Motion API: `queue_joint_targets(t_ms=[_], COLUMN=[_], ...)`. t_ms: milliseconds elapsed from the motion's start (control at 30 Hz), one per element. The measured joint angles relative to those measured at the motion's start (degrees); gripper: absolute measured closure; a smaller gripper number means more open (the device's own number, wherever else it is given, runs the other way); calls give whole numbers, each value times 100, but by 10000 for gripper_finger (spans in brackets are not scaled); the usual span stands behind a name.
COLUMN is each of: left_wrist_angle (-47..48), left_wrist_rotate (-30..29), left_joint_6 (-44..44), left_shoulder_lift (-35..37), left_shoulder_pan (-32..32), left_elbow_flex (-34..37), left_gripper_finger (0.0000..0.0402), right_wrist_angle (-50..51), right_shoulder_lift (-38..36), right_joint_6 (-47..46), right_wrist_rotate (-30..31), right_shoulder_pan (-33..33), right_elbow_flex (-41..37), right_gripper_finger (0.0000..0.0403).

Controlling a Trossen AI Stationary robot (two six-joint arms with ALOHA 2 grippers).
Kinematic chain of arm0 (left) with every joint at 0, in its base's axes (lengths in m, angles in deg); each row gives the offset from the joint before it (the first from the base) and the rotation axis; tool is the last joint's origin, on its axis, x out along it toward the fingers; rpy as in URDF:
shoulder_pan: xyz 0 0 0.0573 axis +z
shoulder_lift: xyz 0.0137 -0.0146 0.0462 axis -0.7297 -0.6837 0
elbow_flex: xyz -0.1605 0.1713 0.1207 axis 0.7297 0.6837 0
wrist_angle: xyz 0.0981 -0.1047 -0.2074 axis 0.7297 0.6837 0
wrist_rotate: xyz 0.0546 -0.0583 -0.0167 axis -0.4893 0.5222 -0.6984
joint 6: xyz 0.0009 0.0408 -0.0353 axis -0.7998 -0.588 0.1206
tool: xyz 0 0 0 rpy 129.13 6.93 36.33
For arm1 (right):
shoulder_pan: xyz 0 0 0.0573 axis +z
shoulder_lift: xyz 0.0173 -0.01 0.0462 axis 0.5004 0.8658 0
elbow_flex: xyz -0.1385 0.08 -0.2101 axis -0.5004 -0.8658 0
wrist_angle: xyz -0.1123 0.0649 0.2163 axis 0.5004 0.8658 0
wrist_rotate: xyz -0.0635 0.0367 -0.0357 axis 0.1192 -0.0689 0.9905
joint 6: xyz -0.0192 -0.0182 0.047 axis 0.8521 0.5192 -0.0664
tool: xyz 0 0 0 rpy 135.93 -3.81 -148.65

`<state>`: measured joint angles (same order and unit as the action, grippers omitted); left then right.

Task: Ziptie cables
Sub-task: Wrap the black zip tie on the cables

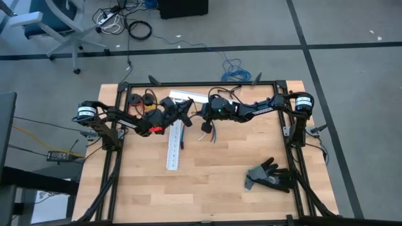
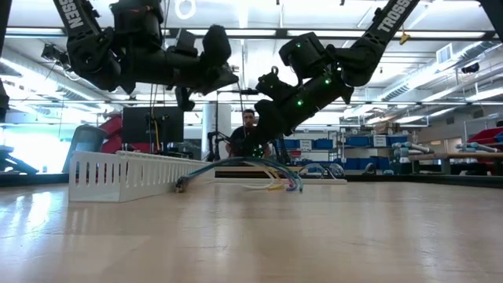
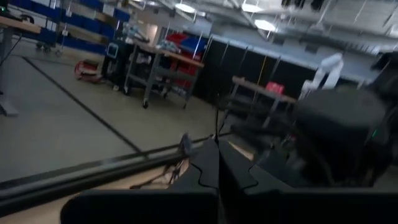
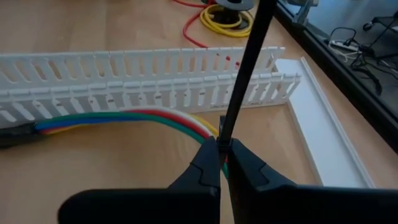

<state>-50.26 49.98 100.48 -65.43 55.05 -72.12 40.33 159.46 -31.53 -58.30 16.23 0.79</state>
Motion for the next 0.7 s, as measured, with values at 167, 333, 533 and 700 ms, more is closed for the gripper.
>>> queue_joint_targets(t_ms=[167,333,533,700], left_wrist_angle=[-392,-779,-1024,-650], left_wrist_rotate=[31,40,46,47], left_joint_6=[-10,-148,-161,-163], left_shoulder_lift=[0,0,0,2], left_shoulder_pan=[0,0,2,2], left_elbow_flex=[0,3,7,4], left_gripper_finger=[402,401,401,401], right_wrist_angle=[116,165,279,450], right_shoulder_lift=[0,-9,-4,-3], right_joint_6=[-13,-13,-9,-49], right_wrist_rotate=[-2,-4,-2,-2], right_shoulder_pan=[32,66,108,117], right_elbow_flex=[2,10,2,0], right_gripper_finger=[401,400,400,401])
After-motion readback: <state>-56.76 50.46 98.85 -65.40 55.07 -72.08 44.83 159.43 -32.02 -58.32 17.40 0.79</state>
